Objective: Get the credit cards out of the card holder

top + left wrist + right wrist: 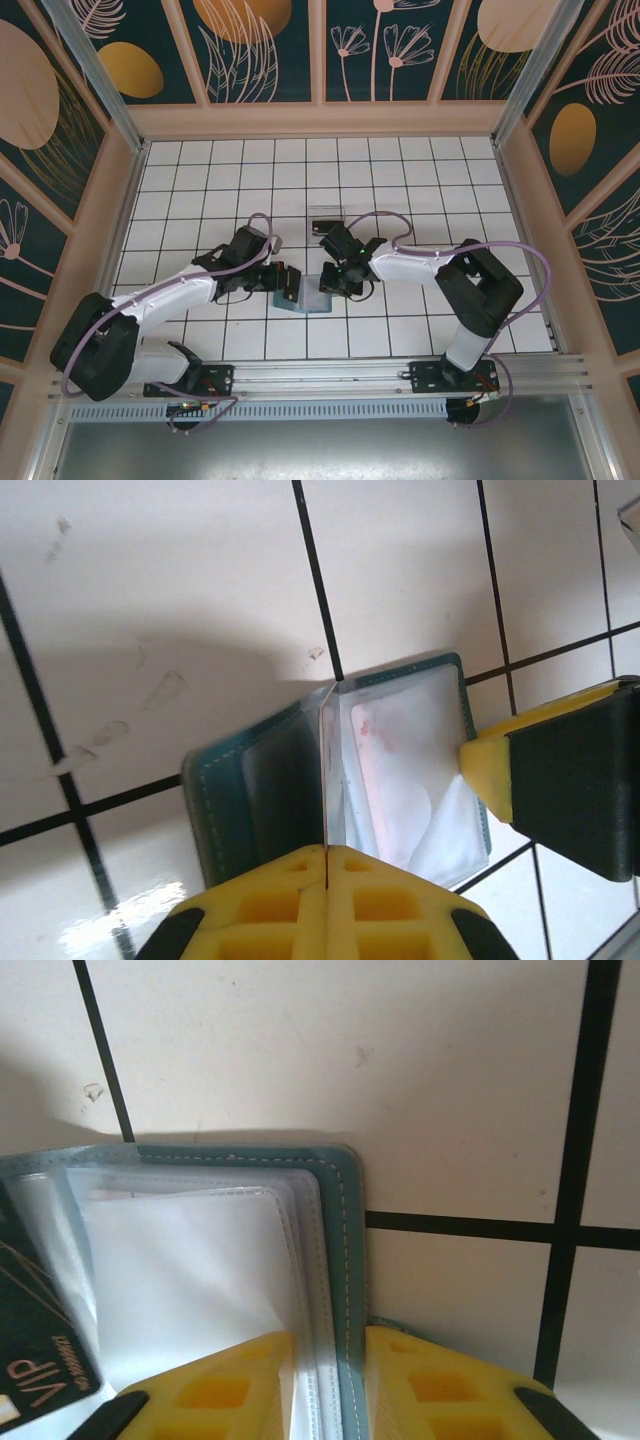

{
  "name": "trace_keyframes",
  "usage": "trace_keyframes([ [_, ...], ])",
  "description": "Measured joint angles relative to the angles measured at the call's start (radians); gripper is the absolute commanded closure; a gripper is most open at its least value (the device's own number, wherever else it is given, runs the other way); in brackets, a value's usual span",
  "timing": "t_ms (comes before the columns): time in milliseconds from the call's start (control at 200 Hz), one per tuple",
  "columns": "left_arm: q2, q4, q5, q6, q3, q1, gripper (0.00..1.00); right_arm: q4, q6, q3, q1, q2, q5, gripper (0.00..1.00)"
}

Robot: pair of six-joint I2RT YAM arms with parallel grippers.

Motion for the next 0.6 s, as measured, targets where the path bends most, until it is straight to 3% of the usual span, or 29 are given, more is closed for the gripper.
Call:
trace_keyframes([
  [225,-0.025,-0.103,-0.072,0.099,0.079,0.000,1.00,-0.013,0.001,0.006,0.000,0.000,0.001,0.62],
  [601,-0.033,-0.157,-0.153,0.271,0.185,0.000,1.00,-0.088,0.001,0.018,-0.003,-0.080,0.043,0.59],
])
